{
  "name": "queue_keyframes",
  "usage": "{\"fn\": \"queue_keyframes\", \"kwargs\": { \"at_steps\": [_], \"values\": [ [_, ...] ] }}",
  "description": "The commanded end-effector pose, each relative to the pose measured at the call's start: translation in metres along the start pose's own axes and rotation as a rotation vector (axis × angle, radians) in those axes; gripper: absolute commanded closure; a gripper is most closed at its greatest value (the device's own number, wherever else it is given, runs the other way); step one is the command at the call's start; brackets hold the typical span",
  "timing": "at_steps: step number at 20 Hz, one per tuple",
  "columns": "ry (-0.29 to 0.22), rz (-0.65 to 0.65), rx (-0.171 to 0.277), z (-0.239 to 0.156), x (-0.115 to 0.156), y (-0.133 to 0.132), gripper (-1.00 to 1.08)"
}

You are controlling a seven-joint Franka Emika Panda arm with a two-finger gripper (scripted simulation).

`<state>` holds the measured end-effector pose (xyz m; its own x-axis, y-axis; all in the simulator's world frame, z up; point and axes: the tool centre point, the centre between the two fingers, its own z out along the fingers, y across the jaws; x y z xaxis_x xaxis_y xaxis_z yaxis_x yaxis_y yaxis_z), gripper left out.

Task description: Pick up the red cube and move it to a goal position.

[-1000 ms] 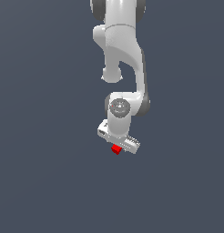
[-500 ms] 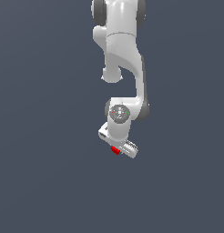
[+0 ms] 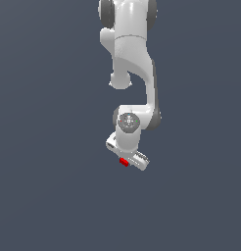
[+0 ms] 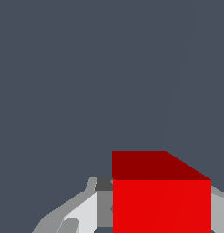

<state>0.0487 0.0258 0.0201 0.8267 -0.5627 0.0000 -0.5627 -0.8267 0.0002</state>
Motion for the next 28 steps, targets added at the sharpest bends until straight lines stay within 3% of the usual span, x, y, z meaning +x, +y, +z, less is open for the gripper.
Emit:
{"fn": "queue_keyframes", "kwargs": {
  "at_steps": [1, 14, 28],
  "values": [
    [0.0, 0.0, 0.0, 0.0, 0.0, 0.0, 1.08],
    [0.0, 0.0, 0.0, -0.047, -0.012, 0.006, 1.08],
    [-0.001, 0.001, 0.001, -0.185, -0.046, 0.024, 1.08]
  ]
}}
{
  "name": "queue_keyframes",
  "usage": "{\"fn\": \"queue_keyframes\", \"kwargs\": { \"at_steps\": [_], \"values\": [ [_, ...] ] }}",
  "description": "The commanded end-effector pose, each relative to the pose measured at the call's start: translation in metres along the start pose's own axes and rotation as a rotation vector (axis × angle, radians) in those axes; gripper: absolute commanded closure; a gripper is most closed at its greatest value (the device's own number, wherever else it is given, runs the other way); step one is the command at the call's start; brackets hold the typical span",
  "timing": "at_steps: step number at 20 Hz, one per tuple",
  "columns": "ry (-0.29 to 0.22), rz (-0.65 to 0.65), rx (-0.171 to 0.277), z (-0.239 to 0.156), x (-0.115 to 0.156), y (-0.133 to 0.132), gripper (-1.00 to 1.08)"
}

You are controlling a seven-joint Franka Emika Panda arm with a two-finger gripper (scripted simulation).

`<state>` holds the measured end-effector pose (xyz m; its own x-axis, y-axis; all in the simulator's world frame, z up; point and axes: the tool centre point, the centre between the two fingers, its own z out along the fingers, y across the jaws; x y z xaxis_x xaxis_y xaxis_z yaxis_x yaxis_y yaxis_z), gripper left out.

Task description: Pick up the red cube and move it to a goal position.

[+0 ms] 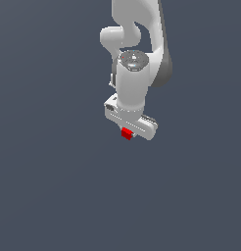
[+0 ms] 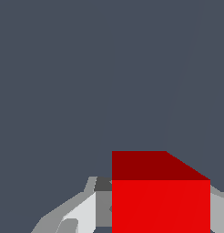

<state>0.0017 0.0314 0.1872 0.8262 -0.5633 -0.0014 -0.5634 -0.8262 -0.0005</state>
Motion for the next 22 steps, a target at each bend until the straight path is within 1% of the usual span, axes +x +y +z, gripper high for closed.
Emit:
{"fn": "queue_keyframes", "kwargs": {
  "at_steps": [1, 7, 12, 17, 22],
  "values": [
    [0.0, 0.0, 0.0, -0.029, -0.007, 0.004, 1.08],
    [0.001, 0.001, -0.001, -0.088, -0.02, 0.011, 1.08],
    [0.001, 0.001, -0.001, -0.125, -0.028, 0.014, 1.08],
    [0.001, 0.001, -0.001, -0.147, -0.032, 0.016, 1.08],
    [0.002, 0.0, -0.001, -0.154, -0.033, 0.016, 1.08]
  ]
}}
